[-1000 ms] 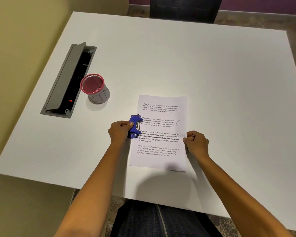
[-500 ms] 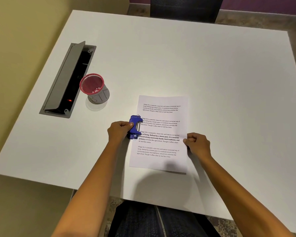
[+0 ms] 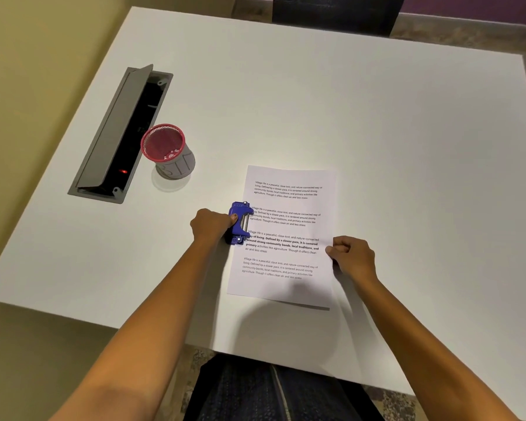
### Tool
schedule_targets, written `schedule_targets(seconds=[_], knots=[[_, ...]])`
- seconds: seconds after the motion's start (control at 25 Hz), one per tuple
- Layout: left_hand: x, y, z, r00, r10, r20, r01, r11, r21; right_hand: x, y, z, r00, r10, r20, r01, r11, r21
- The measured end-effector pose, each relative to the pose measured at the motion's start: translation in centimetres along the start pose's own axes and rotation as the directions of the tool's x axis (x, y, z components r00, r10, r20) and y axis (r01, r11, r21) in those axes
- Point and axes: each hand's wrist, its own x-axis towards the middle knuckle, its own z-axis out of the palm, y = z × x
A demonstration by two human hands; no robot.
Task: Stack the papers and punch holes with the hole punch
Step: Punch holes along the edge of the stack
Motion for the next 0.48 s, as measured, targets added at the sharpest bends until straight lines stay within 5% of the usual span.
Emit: schedule_targets(seconds=[0.48], knots=[[1.3,0.7,0.8,0.996,-0.018,-0.093,0.027,0.995,0.098,-0.5,-0.1,0.0,0.999,-0.028,-0.015,0.029,0.999,0.021]])
